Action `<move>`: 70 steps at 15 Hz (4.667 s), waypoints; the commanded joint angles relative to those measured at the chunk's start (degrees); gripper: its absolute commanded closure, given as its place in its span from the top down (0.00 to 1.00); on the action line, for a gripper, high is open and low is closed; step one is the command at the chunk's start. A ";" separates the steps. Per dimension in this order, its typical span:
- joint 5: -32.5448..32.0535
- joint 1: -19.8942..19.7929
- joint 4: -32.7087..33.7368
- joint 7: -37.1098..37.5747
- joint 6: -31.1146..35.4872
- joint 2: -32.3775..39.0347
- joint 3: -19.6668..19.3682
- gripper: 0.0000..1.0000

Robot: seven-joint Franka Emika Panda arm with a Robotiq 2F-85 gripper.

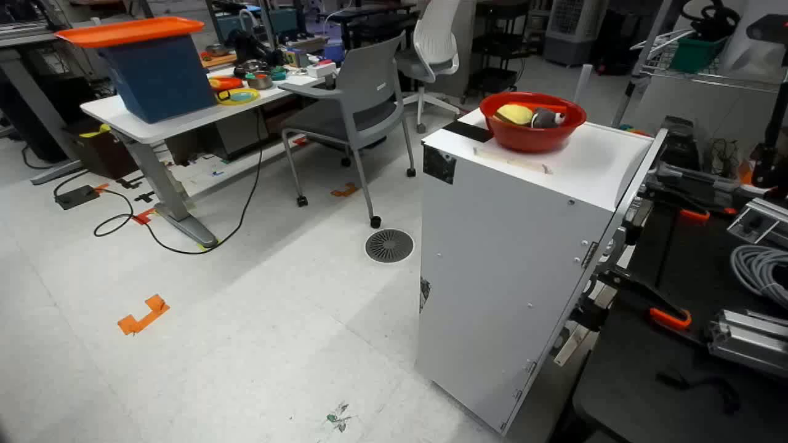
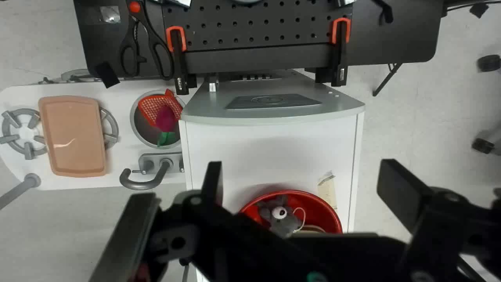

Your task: Remove the gray doll out of the bowl

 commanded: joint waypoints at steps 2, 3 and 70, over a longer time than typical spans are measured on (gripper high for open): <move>-0.15 0.26 0.10 0.13 -0.13 0.02 -0.24 1.00; -0.15 0.26 0.10 0.13 -0.13 0.02 -0.24 1.00; -9.77 -1.43 9.11 -1.78 3.61 17.63 -0.84 1.00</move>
